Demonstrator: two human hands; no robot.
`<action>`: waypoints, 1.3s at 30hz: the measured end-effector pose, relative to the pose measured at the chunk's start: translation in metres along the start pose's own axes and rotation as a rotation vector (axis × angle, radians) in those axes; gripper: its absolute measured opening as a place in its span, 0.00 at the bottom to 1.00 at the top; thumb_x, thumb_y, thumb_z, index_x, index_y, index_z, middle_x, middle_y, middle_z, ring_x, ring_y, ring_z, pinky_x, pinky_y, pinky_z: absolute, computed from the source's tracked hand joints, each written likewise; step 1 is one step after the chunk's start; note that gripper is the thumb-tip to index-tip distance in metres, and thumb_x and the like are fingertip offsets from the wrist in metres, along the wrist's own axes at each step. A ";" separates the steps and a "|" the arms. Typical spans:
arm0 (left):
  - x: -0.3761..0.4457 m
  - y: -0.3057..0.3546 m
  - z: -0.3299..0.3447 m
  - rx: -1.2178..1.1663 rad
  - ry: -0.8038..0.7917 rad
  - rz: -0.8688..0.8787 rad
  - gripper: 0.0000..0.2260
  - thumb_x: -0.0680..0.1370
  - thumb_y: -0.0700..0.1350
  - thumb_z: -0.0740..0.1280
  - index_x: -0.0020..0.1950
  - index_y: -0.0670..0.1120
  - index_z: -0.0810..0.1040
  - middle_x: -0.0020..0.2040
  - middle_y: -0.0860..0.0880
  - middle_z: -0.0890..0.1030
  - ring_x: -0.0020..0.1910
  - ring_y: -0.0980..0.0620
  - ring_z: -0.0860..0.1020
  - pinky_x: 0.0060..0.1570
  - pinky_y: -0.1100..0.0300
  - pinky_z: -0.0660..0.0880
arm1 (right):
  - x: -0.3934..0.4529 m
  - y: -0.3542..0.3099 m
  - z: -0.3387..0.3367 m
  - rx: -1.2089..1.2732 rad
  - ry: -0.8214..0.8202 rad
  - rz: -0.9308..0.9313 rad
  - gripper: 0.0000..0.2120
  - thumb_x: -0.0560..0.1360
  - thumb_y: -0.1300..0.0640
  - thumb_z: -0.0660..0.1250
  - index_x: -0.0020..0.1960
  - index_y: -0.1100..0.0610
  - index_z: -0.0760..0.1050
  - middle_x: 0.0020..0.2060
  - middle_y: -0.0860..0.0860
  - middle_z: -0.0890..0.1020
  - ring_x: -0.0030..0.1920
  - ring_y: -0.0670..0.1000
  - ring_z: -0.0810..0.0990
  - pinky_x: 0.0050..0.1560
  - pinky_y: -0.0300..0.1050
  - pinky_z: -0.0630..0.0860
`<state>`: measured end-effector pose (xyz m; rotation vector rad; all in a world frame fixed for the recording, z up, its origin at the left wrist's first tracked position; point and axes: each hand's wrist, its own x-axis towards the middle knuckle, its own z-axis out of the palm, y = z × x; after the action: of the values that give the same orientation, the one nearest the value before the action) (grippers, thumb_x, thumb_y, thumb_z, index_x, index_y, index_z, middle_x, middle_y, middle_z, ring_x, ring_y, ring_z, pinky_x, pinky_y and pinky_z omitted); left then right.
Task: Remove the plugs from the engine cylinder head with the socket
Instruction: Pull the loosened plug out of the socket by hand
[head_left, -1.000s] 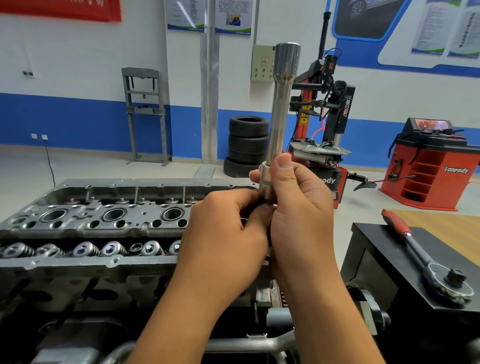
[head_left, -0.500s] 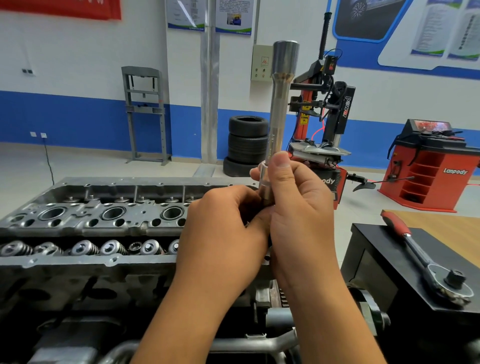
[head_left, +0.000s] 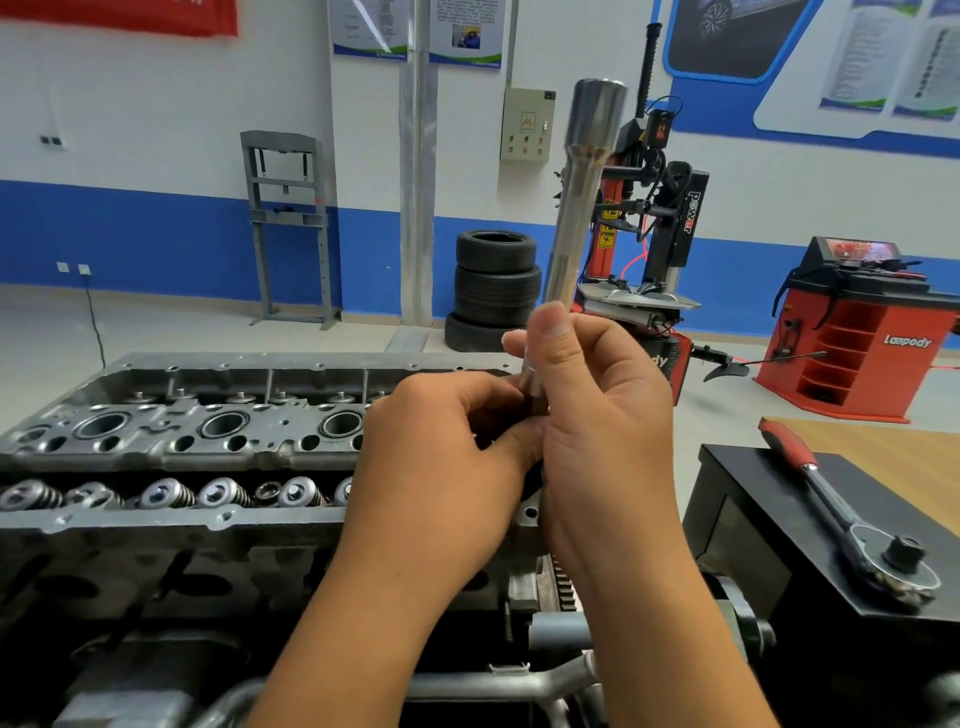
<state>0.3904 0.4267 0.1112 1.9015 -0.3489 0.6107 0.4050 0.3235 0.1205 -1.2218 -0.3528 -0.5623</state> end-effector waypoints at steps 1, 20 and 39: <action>0.000 -0.001 -0.003 -0.025 -0.020 0.006 0.08 0.78 0.47 0.75 0.52 0.61 0.88 0.42 0.63 0.87 0.43 0.64 0.84 0.48 0.56 0.83 | 0.001 0.000 -0.001 -0.005 -0.020 0.003 0.16 0.73 0.38 0.71 0.44 0.52 0.83 0.40 0.51 0.84 0.40 0.47 0.81 0.43 0.46 0.80; 0.027 0.006 -0.012 -0.250 -0.221 0.054 0.16 0.64 0.60 0.75 0.49 0.56 0.87 0.42 0.50 0.88 0.42 0.48 0.87 0.45 0.46 0.86 | 0.030 -0.025 -0.029 0.018 -0.231 0.094 0.13 0.75 0.44 0.72 0.43 0.54 0.83 0.41 0.58 0.85 0.38 0.53 0.82 0.38 0.48 0.79; 0.031 0.000 -0.012 -0.369 -0.212 0.079 0.21 0.69 0.48 0.77 0.62 0.52 0.84 0.40 0.55 0.86 0.42 0.54 0.86 0.41 0.61 0.83 | 0.049 -0.020 -0.014 0.044 -0.346 -0.054 0.09 0.76 0.54 0.72 0.43 0.59 0.79 0.36 0.54 0.82 0.40 0.56 0.81 0.48 0.59 0.81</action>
<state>0.4125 0.4385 0.1322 1.6036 -0.6310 0.3651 0.4327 0.2956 0.1578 -1.2699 -0.6888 -0.3852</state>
